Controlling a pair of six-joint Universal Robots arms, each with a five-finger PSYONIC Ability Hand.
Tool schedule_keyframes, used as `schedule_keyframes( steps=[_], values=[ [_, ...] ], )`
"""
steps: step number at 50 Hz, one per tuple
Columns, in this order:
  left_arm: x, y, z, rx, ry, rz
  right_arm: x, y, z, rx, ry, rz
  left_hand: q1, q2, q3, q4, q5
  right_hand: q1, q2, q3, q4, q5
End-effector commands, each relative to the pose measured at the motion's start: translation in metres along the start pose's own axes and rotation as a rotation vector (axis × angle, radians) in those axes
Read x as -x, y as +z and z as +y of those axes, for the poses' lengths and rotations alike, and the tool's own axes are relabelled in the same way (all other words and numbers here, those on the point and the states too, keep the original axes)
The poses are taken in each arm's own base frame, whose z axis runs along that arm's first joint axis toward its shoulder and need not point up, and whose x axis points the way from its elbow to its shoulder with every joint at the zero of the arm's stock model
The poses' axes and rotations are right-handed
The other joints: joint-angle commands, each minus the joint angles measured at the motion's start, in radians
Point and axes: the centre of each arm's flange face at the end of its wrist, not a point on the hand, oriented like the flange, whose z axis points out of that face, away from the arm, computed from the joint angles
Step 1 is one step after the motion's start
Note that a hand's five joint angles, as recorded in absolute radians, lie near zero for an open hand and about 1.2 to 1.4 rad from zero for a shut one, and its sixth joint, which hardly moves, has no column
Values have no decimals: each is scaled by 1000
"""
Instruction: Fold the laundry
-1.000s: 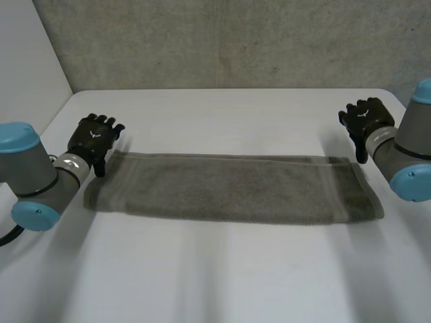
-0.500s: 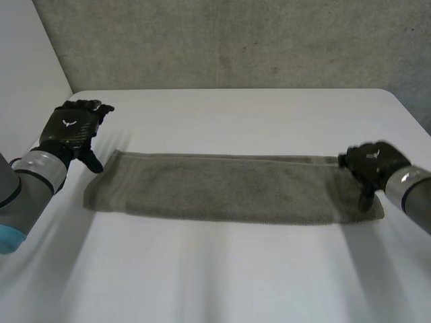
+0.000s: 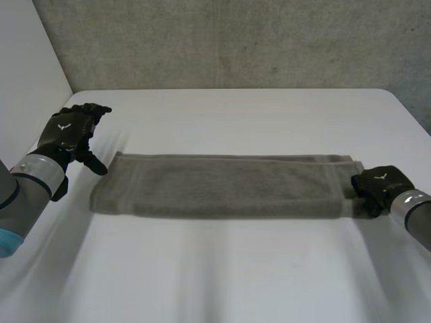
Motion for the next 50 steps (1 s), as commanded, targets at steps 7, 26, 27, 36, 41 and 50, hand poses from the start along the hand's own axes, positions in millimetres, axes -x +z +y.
schedule_keyframes(
  steps=[7, 26, 27, 36, 41, 50],
  values=[
    [0, -1, 0, 2, 0, -1, -79, -3, -13, 18, -138, 270, 0, 7, 6, 9, -33, 80, 76, 60, 57, 64],
    [-4, -4, 2, 10, 2, 8, 130, -60, -196, -527, -456, 38, 0, 7, 6, 9, -33, 80, 76, 60, 57, 64],
    [-5, -4, 2, 10, 2, 9, 131, -60, -196, -528, -456, 38, 0, 7, 6, 9, -33, 80, 76, 60, 57, 64],
    [-7, -6, 5, 19, 1, 15, 281, -91, -165, -628, -602, -261, 0, 7, 6, 9, -33, 80, 76, 60, 57, 64],
    [-8, -6, 6, 20, 1, 16, 315, -89, -137, -602, -645, -342, 0, 7, 6, 9, -33, 80, 76, 60, 57, 64],
    [-10, -6, 8, 28, -1, 22, 299, -101, -156, -626, -564, -323, 0, 7, 6, 9, -33, -1142, -1146, -1162, -1165, -1157]
  ],
)
